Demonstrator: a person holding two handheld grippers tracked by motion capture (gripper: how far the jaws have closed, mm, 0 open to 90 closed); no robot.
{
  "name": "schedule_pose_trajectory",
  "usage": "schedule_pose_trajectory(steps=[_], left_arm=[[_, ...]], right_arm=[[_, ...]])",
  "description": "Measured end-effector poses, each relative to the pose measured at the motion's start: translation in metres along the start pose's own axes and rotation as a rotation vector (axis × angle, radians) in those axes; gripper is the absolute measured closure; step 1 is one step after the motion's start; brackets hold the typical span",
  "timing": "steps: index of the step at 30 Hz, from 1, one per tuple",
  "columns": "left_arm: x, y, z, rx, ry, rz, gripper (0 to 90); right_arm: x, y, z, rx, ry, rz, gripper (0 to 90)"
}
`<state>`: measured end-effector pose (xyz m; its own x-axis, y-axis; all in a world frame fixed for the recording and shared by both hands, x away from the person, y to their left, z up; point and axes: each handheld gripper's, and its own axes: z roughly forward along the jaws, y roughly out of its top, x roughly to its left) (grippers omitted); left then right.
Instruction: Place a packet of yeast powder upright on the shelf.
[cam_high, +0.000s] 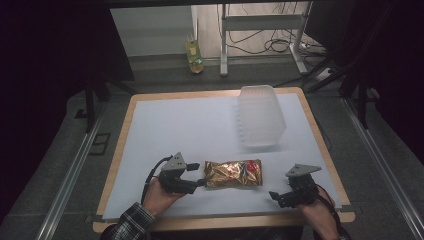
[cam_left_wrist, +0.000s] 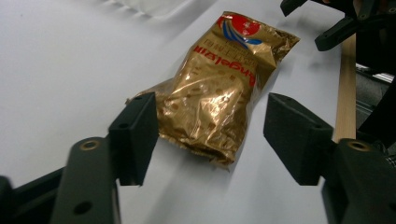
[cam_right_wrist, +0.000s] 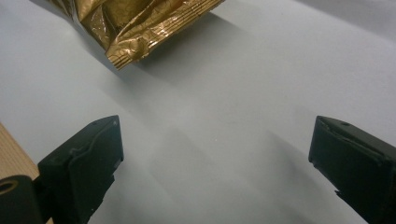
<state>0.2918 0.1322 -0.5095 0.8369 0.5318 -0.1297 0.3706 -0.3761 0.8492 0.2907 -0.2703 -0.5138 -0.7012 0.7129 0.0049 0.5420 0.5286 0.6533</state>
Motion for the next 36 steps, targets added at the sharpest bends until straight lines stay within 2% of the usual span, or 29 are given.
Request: schedule_pose_trajectory(steps=[4, 10, 15, 16, 20, 24, 27, 28, 30, 32, 34, 36], left_arm=[[-0.002, 0.004, 0.005, -0.002, 0.006, 0.019, 41.1], [-0.004, 0.009, 0.014, 0.0, 0.021, 0.031, 53.6], [-0.003, 0.011, 0.026, 0.049, 0.035, 0.055, 72.0], [-0.003, 0.011, 0.028, 0.057, 0.033, 0.05, 76.0], [-0.003, 0.013, 0.037, 0.068, 0.035, 0.062, 89.1], [-0.003, 0.015, 0.045, 0.074, 0.028, 0.056, 89.5], [-0.001, 0.011, 0.054, 0.116, 0.039, 0.058, 89.5], [0.001, 0.009, 0.054, 0.109, 0.034, 0.05, 89.6], [0.009, 0.007, 0.053, 0.111, -0.002, -0.008, 89.6], [0.014, 0.003, 0.051, 0.112, -0.02, -0.033, 89.7], [0.016, 0.002, 0.05, 0.12, -0.018, -0.033, 89.8], [0.014, 0.001, 0.049, 0.12, -0.004, -0.017, 89.9]], right_arm=[[0.0, 0.0, 0.001, 0.004, 0.0, -0.005, 3.4], [0.0, 0.0, 0.001, 0.006, -0.004, -0.008, 3.6], [0.0, 0.0, 0.001, 0.005, -0.004, -0.008, 3.7], [0.0, 0.0, 0.001, 0.005, -0.004, -0.009, 3.7], [-0.001, 0.0, 0.002, 0.006, -0.003, -0.015, 3.7], [0.0, 0.0, 0.002, 0.009, -0.003, -0.018, 3.8], [0.0, 0.0, 0.002, 0.01, 0.0, -0.016, 3.8], [0.0, 0.0, 0.002, 0.01, 0.001, -0.016, 3.9], [0.0, 0.001, 0.002, 0.012, 0.002, -0.012, 4.0], [0.0, 0.002, 0.0, 0.008, 0.0, -0.015, 4.0], [0.0, 0.003, -0.002, 0.002, -0.003, -0.02, 4.0], [0.0, 0.003, -0.004, 0.0, -0.001, -0.018, 4.0]])
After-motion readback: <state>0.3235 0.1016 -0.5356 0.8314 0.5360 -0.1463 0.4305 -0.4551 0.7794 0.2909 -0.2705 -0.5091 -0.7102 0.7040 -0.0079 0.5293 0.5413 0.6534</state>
